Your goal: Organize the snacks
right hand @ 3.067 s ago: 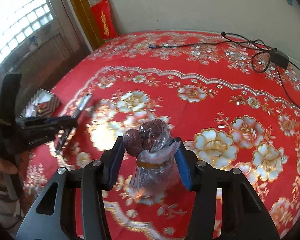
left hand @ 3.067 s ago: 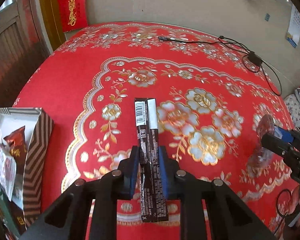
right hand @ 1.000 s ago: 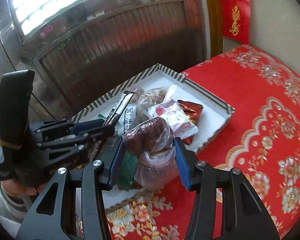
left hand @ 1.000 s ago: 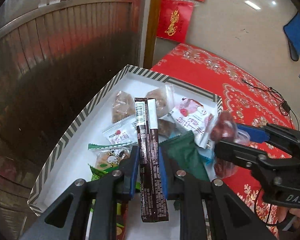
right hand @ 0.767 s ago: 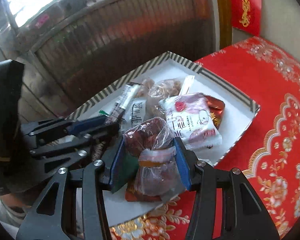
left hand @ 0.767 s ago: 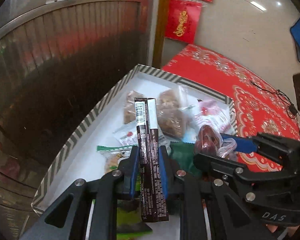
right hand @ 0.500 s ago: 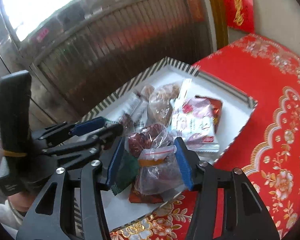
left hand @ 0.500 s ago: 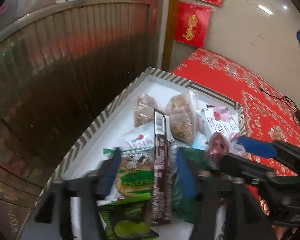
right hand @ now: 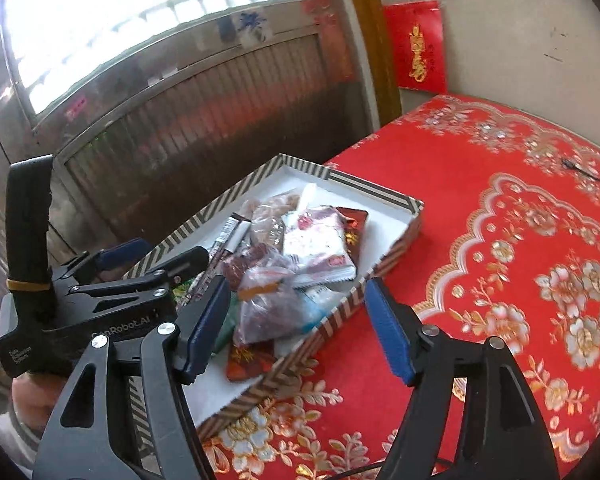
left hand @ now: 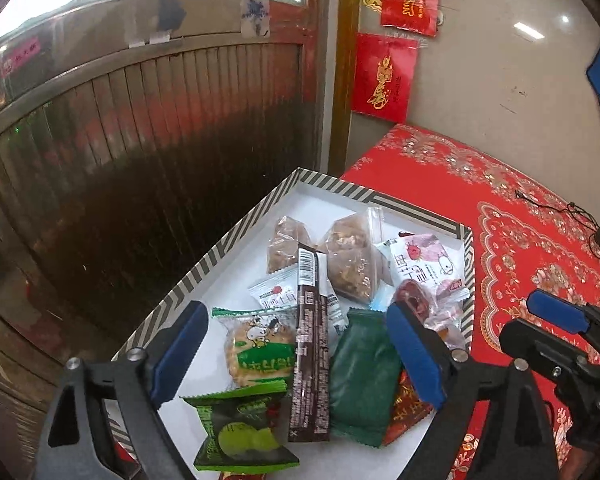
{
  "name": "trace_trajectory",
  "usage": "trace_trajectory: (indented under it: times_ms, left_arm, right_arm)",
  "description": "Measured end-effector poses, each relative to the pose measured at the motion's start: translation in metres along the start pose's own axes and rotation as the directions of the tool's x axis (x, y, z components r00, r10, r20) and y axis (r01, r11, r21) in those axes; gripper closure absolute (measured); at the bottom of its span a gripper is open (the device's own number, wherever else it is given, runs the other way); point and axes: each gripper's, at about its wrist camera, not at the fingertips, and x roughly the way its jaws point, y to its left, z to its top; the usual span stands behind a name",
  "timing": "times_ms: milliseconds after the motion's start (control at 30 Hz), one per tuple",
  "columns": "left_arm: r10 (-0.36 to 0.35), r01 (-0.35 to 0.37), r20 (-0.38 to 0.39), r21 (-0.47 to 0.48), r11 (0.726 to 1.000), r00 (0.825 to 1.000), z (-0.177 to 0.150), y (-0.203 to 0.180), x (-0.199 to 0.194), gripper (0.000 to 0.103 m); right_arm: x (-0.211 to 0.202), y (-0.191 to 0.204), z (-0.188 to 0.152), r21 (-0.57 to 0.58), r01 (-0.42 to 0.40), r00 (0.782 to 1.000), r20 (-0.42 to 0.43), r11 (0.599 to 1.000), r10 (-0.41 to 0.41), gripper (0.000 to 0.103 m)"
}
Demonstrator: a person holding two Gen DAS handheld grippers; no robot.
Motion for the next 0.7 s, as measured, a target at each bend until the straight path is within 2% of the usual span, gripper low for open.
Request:
trace_trajectory:
  times_ms: [167, 467, 700]
  left_arm:
    - [-0.008, 0.008, 0.009, -0.011, 1.0, 1.0, -0.002, -0.003, -0.006, 0.01]
    - [0.009, -0.006, 0.056, -0.044, 0.999, 0.998, -0.007, 0.001, -0.01, 0.002]
    - [0.056, -0.056, 0.075, -0.003, 0.998, 0.996, -0.011, 0.001, -0.009, 0.0]
  right_arm:
    - [-0.005, 0.0, -0.007, -0.007, 0.035, 0.999, 0.003, 0.999, -0.035, 0.033]
    - [0.002, 0.006, -0.011, -0.007, 0.067, 0.998, -0.003, 0.998, -0.067, 0.033]
    - [0.011, 0.017, -0.012, -0.044, 0.096, 0.995, -0.002, 0.994, -0.096, 0.033]
